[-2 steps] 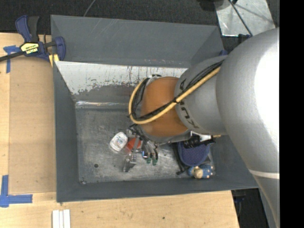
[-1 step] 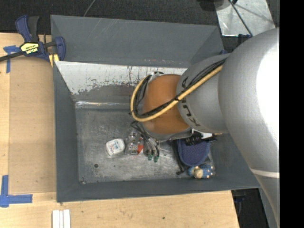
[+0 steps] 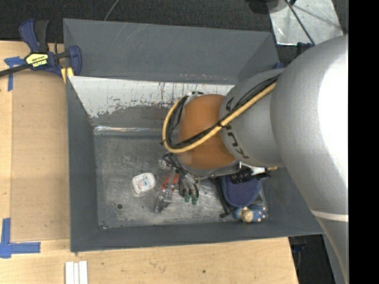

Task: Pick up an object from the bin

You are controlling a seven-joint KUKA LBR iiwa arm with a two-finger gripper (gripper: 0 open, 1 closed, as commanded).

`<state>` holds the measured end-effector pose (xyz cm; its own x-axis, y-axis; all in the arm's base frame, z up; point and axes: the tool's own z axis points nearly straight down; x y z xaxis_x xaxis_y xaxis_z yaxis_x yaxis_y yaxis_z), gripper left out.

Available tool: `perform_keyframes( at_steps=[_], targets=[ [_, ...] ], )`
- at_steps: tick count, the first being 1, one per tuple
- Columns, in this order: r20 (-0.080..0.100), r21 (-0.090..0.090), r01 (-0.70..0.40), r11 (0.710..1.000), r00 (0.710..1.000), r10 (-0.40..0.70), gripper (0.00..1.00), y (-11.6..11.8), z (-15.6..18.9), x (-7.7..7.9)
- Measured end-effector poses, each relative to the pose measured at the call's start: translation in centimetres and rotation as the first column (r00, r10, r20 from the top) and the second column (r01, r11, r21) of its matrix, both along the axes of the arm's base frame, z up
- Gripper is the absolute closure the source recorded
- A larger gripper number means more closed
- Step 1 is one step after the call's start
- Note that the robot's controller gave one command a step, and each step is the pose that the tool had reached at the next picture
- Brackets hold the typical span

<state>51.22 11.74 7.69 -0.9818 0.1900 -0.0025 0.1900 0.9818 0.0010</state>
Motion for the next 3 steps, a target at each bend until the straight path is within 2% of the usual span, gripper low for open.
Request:
perform_keyframes(
  at_steps=[1, 2, 3],
  targets=[
    [0.009, -0.003, -0.198, 0.980, 0.980, 0.198, 0.00, 4.9, -0.3, 0.5],
    [0.020, 0.000, -0.197, 0.980, 0.980, 0.197, 1.00, 5.0, -0.1, 0.8],
    [0.009, 0.001, -0.159, 0.987, 0.987, 0.159, 1.00, 5.3, 15.1, 1.1]
  ],
)
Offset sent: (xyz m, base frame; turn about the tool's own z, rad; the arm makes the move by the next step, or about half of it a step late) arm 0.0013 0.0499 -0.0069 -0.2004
